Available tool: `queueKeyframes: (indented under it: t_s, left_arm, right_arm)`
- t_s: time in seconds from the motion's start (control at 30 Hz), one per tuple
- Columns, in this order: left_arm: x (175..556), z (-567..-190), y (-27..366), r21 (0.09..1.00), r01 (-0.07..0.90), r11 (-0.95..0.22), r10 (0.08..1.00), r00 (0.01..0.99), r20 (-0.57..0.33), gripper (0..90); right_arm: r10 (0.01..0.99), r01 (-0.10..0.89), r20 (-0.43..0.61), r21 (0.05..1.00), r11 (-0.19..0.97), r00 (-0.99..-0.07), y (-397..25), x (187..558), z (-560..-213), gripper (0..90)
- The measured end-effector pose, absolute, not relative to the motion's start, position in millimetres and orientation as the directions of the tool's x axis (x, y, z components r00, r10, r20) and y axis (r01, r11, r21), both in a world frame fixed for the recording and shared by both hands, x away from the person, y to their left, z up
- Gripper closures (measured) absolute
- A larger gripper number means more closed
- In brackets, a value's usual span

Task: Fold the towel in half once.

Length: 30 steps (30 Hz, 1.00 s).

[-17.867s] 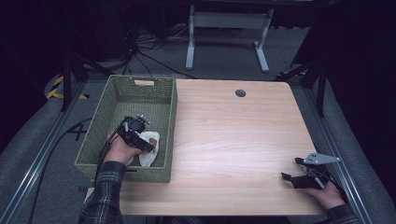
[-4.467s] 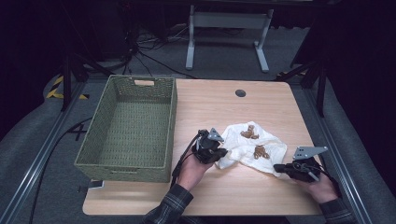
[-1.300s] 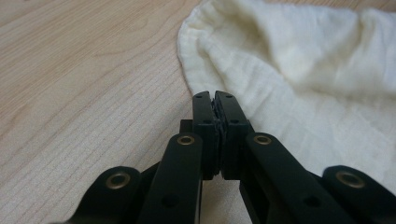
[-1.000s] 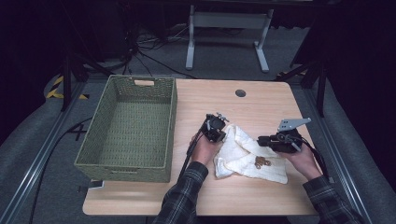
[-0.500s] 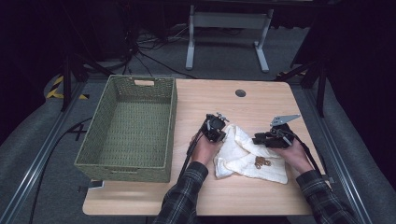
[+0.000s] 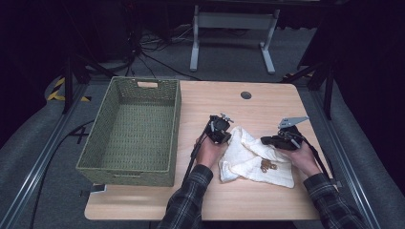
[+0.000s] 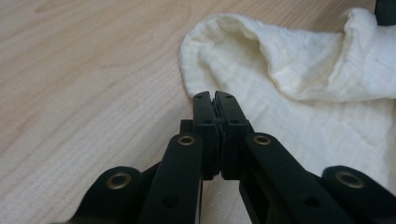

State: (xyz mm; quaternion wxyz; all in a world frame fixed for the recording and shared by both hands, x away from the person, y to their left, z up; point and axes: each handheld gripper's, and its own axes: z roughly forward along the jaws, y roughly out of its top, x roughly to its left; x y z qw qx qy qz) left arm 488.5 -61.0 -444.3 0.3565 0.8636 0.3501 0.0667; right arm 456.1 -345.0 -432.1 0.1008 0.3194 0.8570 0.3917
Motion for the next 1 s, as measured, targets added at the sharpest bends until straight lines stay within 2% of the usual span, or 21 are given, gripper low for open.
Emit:
queueKeyframes:
  t_s: [0.4,0.67,0.87,0.9,1.0]
  left_arm:
    - [508,-414,-51,0.705,0.552,-0.446,0.709,0.699,-0.099,88.2]
    - [528,-410,-51,0.682,0.556,-0.475,0.746,0.666,-0.024,88.1]
    - [540,-418,-52,0.661,0.574,-0.484,0.765,0.645,0.000,87.3]
    - [540,-419,-52,0.663,0.580,-0.473,0.766,0.643,-0.017,86.6]
    - [537,-416,-51,0.675,0.577,-0.460,0.768,0.640,-0.024,77.4]
  right_arm:
    - [0.718,0.466,0.013,0.769,0.438,-0.696,-380,478,-404,89.8]
    - [0.782,0.504,-0.005,0.762,0.407,-0.623,-403,503,-407,89.8]
    - [0.820,0.550,-0.008,0.737,0.391,-0.573,-413,517,-420,89.2]
    - [0.823,0.554,-0.009,0.735,0.390,-0.568,-413,519,-422,86.4]
    - [0.821,0.558,0.011,0.739,0.378,-0.571,-413,517,-422,77.9]
